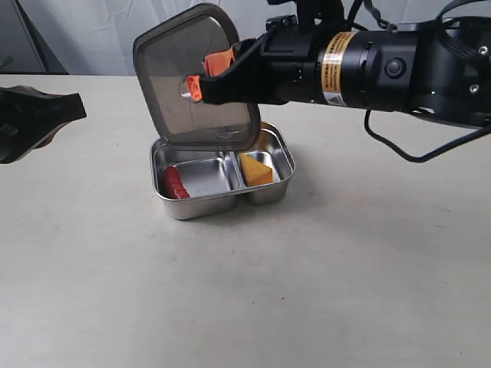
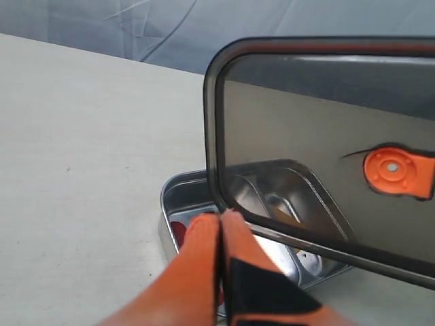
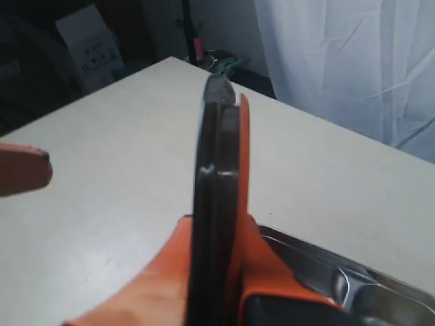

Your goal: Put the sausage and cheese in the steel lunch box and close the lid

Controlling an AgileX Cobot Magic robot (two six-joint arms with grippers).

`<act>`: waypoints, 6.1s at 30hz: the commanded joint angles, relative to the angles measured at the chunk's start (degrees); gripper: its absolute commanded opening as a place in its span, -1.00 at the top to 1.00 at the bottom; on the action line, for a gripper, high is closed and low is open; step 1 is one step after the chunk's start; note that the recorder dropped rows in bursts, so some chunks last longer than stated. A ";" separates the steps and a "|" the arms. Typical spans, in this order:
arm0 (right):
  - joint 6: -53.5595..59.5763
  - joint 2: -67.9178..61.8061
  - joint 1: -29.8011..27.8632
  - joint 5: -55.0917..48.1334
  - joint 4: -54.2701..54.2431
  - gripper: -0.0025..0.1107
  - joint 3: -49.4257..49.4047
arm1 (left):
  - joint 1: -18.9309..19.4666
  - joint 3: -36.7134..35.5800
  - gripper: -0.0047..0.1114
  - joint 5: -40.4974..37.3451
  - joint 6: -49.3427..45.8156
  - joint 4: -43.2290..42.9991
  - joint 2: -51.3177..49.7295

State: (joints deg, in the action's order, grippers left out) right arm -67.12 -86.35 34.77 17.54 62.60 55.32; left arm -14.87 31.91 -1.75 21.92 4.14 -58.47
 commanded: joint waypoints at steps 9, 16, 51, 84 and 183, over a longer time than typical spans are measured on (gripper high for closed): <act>-5.91 1.42 -3.29 9.11 -4.34 0.97 -2.62 | -0.04 0.17 0.92 -0.03 -0.14 -0.43 -0.22; -1.51 4.16 0.42 2.71 3.05 0.97 -2.62 | -0.04 0.17 0.92 0.09 -0.14 -0.43 -0.22; 11.86 2.04 3.52 18.93 -63.23 0.97 -19.14 | -0.04 0.17 0.92 0.22 -0.14 -0.43 -0.22; -54.10 -37.93 -32.98 52.42 28.42 0.97 18.62 | -0.04 0.17 0.92 0.22 -0.14 -0.43 -0.22; -53.42 -39.21 -22.18 41.89 37.35 0.18 22.70 | -0.04 0.17 0.92 1.29 -0.02 -4.14 -0.22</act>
State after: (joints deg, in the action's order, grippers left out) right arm -119.09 -125.63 12.66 59.69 100.09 77.72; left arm -14.87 31.91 -0.31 21.79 0.00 -58.47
